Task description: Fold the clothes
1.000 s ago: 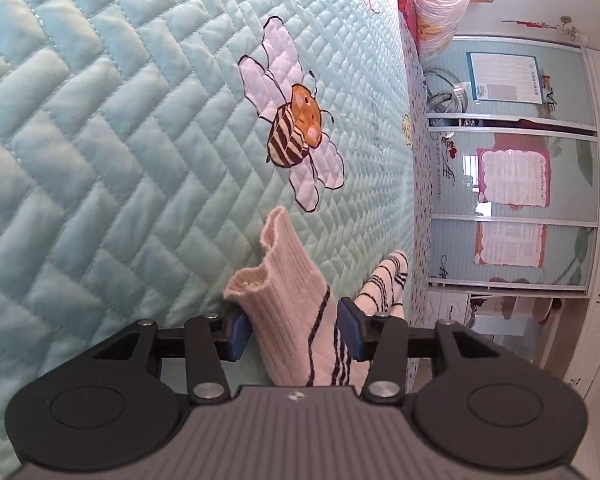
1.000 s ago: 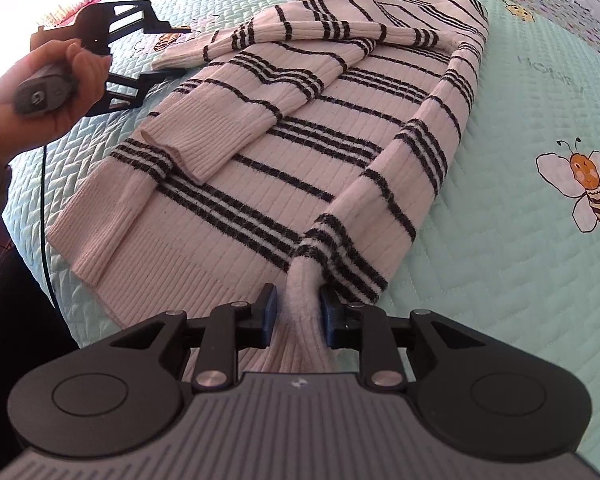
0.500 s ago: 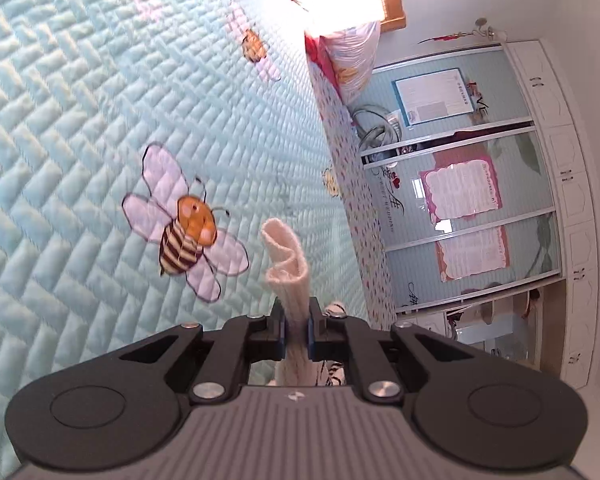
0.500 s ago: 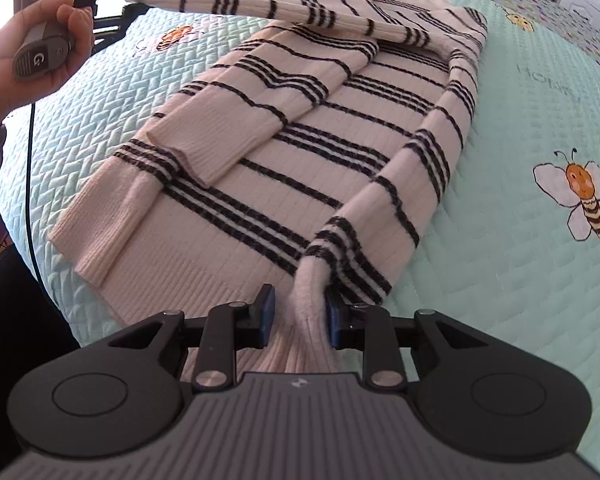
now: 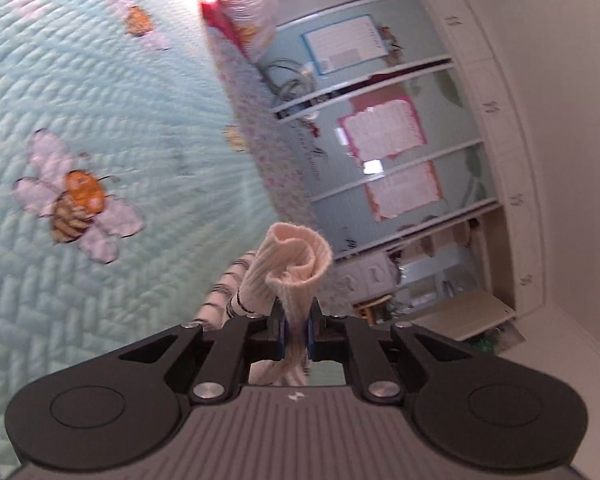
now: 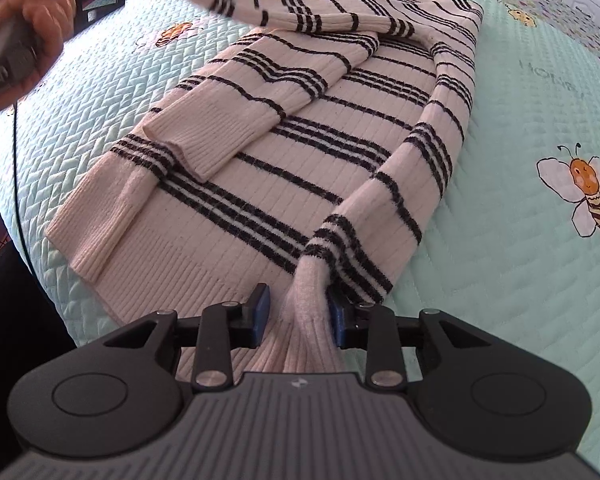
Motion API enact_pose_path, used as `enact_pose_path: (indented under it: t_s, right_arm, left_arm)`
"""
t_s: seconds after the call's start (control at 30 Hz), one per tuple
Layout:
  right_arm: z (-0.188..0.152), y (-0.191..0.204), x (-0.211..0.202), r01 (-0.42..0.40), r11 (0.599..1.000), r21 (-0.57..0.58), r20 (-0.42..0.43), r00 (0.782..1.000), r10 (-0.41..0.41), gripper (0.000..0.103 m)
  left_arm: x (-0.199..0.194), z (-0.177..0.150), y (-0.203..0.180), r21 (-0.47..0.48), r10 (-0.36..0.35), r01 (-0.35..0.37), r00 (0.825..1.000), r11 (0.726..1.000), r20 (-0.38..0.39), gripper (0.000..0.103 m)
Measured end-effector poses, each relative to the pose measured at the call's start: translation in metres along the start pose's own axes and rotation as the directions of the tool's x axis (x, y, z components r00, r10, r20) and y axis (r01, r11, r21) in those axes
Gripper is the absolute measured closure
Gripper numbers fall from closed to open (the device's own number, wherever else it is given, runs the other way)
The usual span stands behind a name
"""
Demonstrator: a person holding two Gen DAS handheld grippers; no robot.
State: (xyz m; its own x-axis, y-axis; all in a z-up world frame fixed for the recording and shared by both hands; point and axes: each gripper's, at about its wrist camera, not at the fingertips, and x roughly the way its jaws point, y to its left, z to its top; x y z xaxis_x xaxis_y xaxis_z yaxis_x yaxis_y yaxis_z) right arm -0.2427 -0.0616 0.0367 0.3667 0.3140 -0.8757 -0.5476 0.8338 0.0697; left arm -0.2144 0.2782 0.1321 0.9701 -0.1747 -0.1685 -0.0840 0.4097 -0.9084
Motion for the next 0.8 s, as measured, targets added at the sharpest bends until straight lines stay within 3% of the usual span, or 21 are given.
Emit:
enact_pose_path:
  t_s: [0.07, 0.2, 0.33, 0.53, 0.57, 0.73, 0.8]
  right_arm:
    - [0.000, 0.001, 0.000, 0.001, 1.000, 0.000, 0.003, 1.000, -0.001, 0.070]
    - [0.000, 0.000, 0.001, 0.002, 1.000, 0.002, 0.007, 1.000, -0.002, 0.069]
    - [-0.001, 0.002, 0.001, 0.002, 1.000, -0.004, 0.007, 1.000, -0.002, 0.069]
    - [0.002, 0.003, 0.001, 0.005, 1.000, -0.022, -0.003, 1.000, -0.005, 0.068]
    - [0.003, 0.003, 0.001, 0.006, 1.000, -0.025, -0.004, 1.000, -0.006, 0.068]
    - [0.002, 0.002, -0.001, 0.005, 1.000, -0.022, -0.005, 1.000, -0.006, 0.066]
    - [0.002, 0.003, -0.002, 0.007, 1.000, -0.020, -0.003, 1.000, -0.007, 0.061]
  left_arm:
    - [-0.001, 0.009, -0.031, 0.061, -0.074, 0.073, 0.997, 0.995, 0.017, 0.095]
    - [-0.007, 0.020, -0.054, 0.152, -0.076, 0.061, 0.993, 0.986, 0.091, 0.095]
    - [-0.001, 0.016, -0.009, 0.128, 0.107, -0.123, 0.987, 0.984, 0.124, 0.095]
    - [0.024, 0.005, 0.079, 0.050, 0.353, -0.355, 0.935, 0.934, 0.037, 0.095]
    - [0.025, 0.004, 0.085, 0.042, 0.373, -0.374, 0.927, 0.927, 0.036, 0.095]
    - [0.027, 0.016, 0.092, 0.059, 0.375, -0.376, 0.927, 0.925, 0.025, 0.094]
    - [0.032, 0.016, 0.089, 0.096, 0.369, -0.369, 0.929, 0.925, 0.014, 0.094]
